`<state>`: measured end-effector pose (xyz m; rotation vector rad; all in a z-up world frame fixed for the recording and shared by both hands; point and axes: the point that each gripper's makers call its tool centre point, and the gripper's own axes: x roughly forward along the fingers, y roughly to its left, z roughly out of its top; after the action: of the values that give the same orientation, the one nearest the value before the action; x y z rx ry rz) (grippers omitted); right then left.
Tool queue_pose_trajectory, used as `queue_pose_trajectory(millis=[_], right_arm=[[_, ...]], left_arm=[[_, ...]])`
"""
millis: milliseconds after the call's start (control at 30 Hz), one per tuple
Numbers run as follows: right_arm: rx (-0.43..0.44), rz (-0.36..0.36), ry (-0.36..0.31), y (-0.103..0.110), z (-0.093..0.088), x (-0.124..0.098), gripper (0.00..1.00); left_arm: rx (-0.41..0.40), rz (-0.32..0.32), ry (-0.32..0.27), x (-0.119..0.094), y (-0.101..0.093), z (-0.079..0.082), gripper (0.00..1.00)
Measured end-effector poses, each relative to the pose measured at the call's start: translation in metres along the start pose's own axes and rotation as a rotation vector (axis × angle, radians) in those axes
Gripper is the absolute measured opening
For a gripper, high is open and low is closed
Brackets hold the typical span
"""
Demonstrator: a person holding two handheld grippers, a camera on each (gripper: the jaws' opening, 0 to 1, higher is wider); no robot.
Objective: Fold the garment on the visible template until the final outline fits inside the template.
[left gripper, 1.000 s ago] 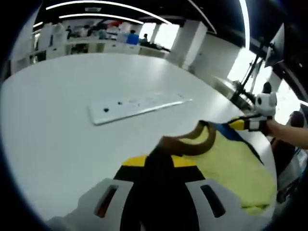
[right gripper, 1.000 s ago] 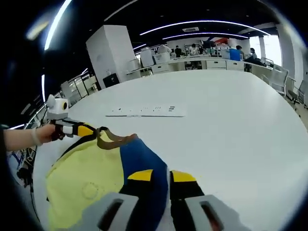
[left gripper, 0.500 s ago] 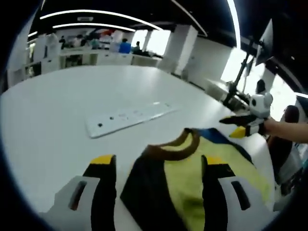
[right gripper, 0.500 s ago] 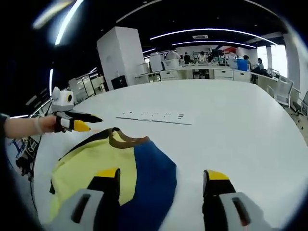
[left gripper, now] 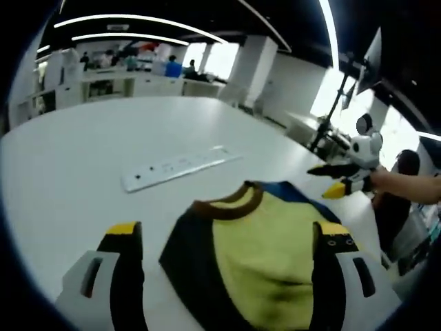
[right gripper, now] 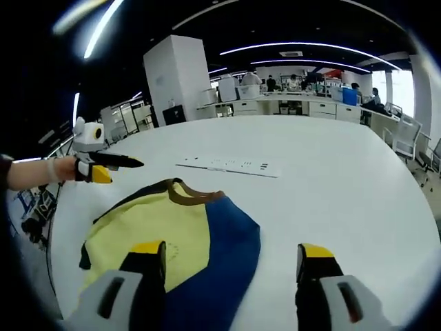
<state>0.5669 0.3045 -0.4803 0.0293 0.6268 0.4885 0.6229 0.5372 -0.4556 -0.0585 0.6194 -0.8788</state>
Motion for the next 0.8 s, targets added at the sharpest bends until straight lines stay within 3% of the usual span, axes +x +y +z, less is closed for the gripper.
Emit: queue_pose_trajectory(millis=[200, 433, 800], right_arm=[[0.003, -0.015, -0.018, 0.008, -0.001, -0.023, 0.76], [0.0, -0.023, -0.019, 0.015, -0.006, -0.046, 0.75], [-0.064, 0.009, 0.007, 0.046, -0.021, -0.076, 0.75]], left_arm=[[0.0, -0.006, -0.04, -0.02, -0.016, 0.006, 0.99], [-0.013, 0.008, -0.065, -0.044, -0.025, -0.002, 0.99], [-0.027, 0.05, -0.078, -0.09, -0.036, -0.018, 0.98]])
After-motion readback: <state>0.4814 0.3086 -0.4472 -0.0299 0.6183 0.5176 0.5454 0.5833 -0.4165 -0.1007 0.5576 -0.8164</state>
